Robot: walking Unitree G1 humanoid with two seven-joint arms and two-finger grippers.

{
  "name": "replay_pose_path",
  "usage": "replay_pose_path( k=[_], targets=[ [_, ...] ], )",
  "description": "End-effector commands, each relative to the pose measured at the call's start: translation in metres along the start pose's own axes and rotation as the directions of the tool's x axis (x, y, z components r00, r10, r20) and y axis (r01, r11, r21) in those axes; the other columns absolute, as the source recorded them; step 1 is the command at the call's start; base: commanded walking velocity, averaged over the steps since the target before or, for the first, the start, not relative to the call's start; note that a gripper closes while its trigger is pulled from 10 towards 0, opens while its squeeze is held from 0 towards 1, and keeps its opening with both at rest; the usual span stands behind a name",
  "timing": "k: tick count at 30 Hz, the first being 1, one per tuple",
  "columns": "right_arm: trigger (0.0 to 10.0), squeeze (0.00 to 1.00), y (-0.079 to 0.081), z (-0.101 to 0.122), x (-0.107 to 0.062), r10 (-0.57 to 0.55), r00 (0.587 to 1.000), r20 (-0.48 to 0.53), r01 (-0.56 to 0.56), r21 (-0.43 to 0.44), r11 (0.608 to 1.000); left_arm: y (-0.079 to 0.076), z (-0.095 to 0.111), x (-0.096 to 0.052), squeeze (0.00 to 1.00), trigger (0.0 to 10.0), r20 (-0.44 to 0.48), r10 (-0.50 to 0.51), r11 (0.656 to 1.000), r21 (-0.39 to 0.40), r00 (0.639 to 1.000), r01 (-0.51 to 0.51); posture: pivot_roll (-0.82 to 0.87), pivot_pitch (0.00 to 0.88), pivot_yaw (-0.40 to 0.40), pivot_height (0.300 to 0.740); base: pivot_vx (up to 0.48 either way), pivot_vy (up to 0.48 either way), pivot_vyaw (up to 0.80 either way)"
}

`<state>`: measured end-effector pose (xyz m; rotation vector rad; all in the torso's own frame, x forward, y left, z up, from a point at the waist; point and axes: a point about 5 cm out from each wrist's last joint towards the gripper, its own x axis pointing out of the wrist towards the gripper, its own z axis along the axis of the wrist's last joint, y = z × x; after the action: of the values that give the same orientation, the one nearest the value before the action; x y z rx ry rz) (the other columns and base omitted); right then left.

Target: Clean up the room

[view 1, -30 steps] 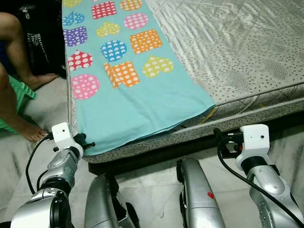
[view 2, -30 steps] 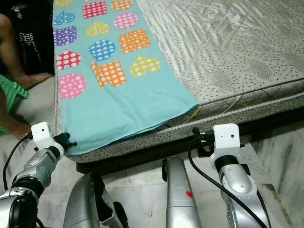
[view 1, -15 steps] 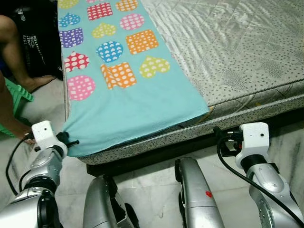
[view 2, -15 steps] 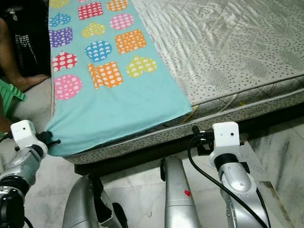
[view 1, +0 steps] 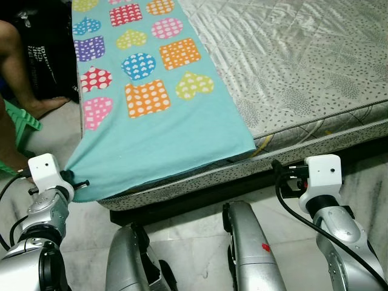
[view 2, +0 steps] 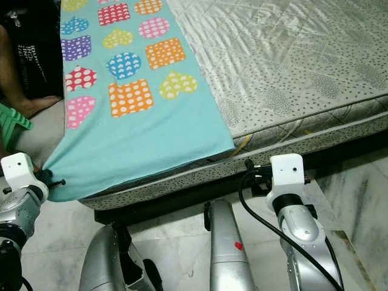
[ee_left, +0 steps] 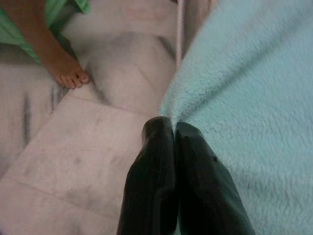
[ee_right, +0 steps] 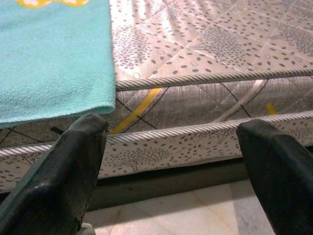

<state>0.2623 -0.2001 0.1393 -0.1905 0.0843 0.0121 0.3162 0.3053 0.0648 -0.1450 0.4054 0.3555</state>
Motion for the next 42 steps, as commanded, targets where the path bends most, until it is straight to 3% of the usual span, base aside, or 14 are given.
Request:
replay_pose_path(
  k=[1, 2, 3, 4, 5, 35, 36, 37, 39, 42],
  targets=[
    [10.0, 0.0, 0.005, -0.003, 0.0, 0.017, 1.0, -0.006, -0.017, 0.004, 1.0, 0.007, -0.016, -0.003, 0.0, 10.0, -0.071, 0.012, 0.998, 0.063, 0.997, -0.008, -0.25, 0.231, 0.102, 0.547, 0.0, 0.0, 0.0],
    [10.0, 0.0, 0.006, -0.002, 0.001, 0.018, 1.0, -0.005, -0.018, 0.004, 1.0, 0.006, -0.017, -0.003, 0.0, 10.0, -0.081, 0.005, 0.996, 0.084, 0.997, 0.002, -0.25, 0.231, 0.102, 0.547, 0.0, 0.0, 0.0],
    [10.0, 0.0, 0.006, -0.002, 0.002, 0.02, 1.0, -0.004, -0.02, 0.003, 1.0, 0.007, -0.018, -0.004, 0.85, 10.0, -0.095, 0.006, 0.993, 0.122, 0.995, 0.006, -0.25, 0.231, 0.102, 0.547, 0.0, 0.0, 0.0],
    [10.0, 0.0, 0.006, -0.002, 0.002, 0.02, 1.0, -0.003, -0.02, 0.003, 1.0, 0.007, -0.018, -0.004, 0.85, 10.0, -0.097, 0.007, 0.991, 0.134, 0.995, 0.006, -0.25, 0.231, 0.102, 0.547, 0.0, 0.0, 0.0],
    [10.0, 0.0, 0.007, -0.002, 0.003, 0.022, 1.0, -0.002, -0.022, 0.003, 1.0, 0.007, -0.02, -0.004, 1.0, 10.0, -0.107, 0.0, 0.988, 0.155, 0.994, 0.016, -0.25, 0.226, 0.104, 0.547, 0.0, 0.0, 0.0],
    [10.0, 0.0, 0.008, -0.003, 0.004, 0.024, 1.0, 0.0, -0.024, 0.003, 1.0, 0.007, -0.022, -0.004, 1.0, 10.0, -0.125, -0.008, 0.983, 0.18, 0.992, 0.03, -0.25, 0.226, 0.104, 0.547, 0.0, 0.0, 0.0],
    [10.0, 0.0, 0.019, 0.001, 0.02, 0.041, 0.999, 0.032, -0.044, 0.092, 0.995, -0.002, -0.033, -0.017, 1.0, 10.0, 0.007, -0.07, 0.97, 0.233, 0.998, 0.066, -0.14, 0.051, 0.135, 0.547, 0.0, 0.0, 0.0],
    [10.0, 0.0, 0.019, 0.001, 0.02, 0.041, 0.999, 0.032, -0.044, 0.092, 0.995, -0.002, -0.033, -0.017, 1.0, 10.0, 0.007, -0.07, 0.97, 0.233, 0.998, 0.066, -0.14, 0.051, 0.135, 0.547, 0.0, 0.0, 0.0],
    [10.0, 0.0, 0.036, 0.007, 0.04, 0.054, 0.996, 0.066, -0.066, 0.203, 0.977, -0.022, -0.04, -0.051, 1.0, 10.0, 0.202, -0.178, 0.958, 0.258, 0.963, 0.123, -0.14, 0.042, 0.134, 0.547, 0.0, 0.0, 0.0],
    [10.0, 0.0, 0.039, 0.006, 0.047, 0.047, 0.997, 0.062, -0.06, 0.228, 0.972, -0.035, -0.037, -0.061, 1.0, 10.0, 0.283, -0.224, 0.951, 0.271, 0.933, 0.147, -0.14, 0.028, 0.135, 0.547, 0.0, 0.0, 0.0]
  ],
)
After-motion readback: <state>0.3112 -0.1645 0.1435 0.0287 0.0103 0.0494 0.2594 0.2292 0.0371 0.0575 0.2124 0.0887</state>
